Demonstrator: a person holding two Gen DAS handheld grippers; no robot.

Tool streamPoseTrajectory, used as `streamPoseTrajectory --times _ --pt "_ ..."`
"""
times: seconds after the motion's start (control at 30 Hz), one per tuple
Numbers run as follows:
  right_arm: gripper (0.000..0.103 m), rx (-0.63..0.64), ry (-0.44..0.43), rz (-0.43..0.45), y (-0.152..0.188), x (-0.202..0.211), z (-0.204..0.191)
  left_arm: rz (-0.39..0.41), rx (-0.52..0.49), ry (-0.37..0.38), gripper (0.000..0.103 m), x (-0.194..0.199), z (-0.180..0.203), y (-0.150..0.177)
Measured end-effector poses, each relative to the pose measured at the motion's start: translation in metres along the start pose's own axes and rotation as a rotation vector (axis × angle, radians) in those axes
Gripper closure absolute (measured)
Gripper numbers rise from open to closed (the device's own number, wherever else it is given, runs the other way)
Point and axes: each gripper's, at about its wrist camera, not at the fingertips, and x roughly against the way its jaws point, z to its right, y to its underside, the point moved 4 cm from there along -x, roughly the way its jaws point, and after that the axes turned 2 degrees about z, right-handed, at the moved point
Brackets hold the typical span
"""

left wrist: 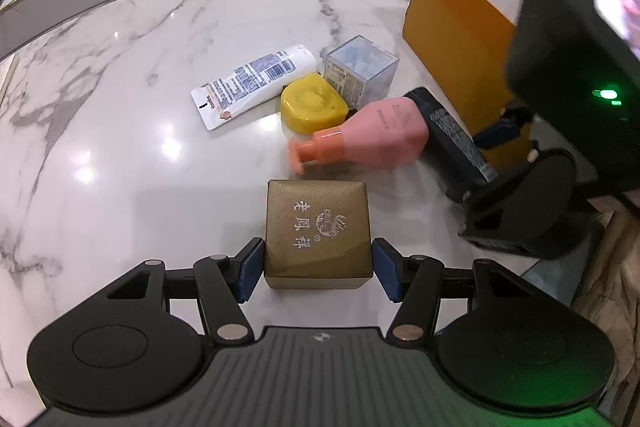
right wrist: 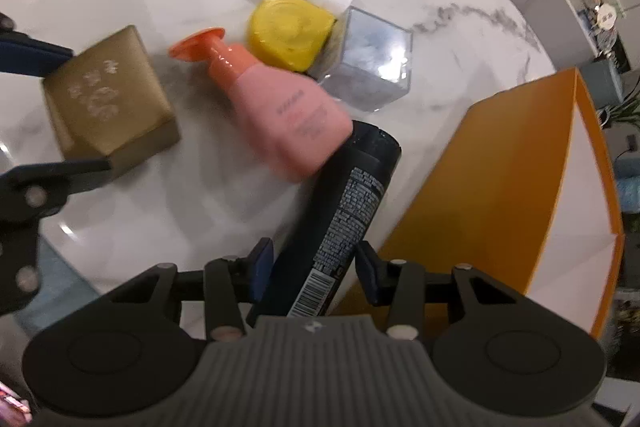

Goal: Organize rigid objects
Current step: 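Grasp the gold box with left gripper while right gripper grasps the black spray can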

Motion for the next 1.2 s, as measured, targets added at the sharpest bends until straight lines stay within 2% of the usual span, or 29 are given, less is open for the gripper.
streamPoseTrajectory --times 0.27,0.33,0.4,0.47,0.63,0.93,1.2 --pt "0.058 -0.036 -0.161 0.001 0.008 0.016 -0.021 -0.038 0.006 0.006 0.036 0.003 -0.004 0.005" --pt "0.057 -0.040 -0.172 0.012 0.008 0.018 -0.022 -0.044 0.005 0.008 0.036 0.004 -0.004 0.005" --pt "0.050 -0.044 -0.163 0.032 0.006 0.021 -0.019 -0.040 0.012 0.016 0.036 0.003 -0.006 0.005" --pt "0.046 -0.057 -0.165 0.046 0.005 0.022 -0.014 -0.027 0.032 0.033 0.033 0.003 -0.008 0.005" --pt "0.046 -0.116 -0.200 0.039 0.004 0.015 -0.006 -0.013 0.039 0.035 0.029 -0.001 -0.009 0.005" --pt "0.048 -0.157 -0.240 0.041 0.008 -0.004 -0.006 -0.021 0.021 0.003 0.029 -0.015 -0.004 0.007" --pt "0.053 -0.237 -0.281 0.077 0.018 -0.003 0.001 -0.024 -0.006 -0.030 0.035 -0.017 0.001 0.009"
